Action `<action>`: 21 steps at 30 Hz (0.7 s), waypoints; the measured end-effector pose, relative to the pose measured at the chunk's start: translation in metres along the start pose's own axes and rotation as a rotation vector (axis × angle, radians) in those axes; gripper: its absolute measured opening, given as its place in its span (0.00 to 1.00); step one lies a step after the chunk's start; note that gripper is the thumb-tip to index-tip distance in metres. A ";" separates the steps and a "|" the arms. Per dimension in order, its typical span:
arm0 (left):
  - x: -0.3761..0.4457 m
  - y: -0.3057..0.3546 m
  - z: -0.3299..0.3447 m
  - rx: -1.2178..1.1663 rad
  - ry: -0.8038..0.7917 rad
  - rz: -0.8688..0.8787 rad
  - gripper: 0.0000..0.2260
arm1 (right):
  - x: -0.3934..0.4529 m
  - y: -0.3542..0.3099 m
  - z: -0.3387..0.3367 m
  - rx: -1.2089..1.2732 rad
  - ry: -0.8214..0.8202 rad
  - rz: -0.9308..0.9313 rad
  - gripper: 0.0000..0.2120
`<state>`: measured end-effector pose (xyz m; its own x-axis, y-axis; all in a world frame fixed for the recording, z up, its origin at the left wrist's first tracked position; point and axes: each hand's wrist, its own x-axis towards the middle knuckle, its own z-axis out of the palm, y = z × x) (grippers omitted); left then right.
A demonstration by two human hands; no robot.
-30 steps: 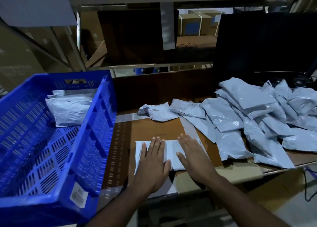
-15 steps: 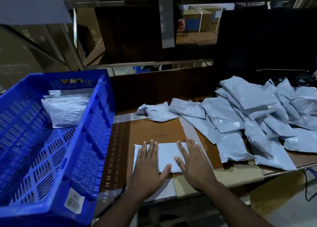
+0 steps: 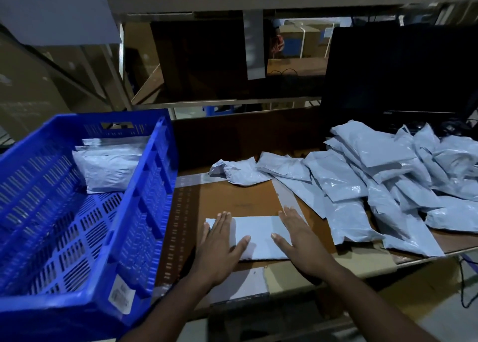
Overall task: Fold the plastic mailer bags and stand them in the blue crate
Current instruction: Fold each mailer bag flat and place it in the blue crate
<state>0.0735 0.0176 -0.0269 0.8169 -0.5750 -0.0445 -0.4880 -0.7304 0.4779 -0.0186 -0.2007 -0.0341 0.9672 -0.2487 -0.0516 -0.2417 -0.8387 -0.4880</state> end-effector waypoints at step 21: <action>-0.008 0.009 0.029 0.263 -0.069 0.206 0.33 | -0.010 -0.028 0.028 -0.171 -0.090 -0.170 0.37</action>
<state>0.0543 0.0051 -0.0476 0.6745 -0.7375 -0.0340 -0.7108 -0.6611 0.2403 -0.0190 -0.1611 -0.0439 0.9963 -0.0593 -0.0624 -0.0772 -0.9363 -0.3425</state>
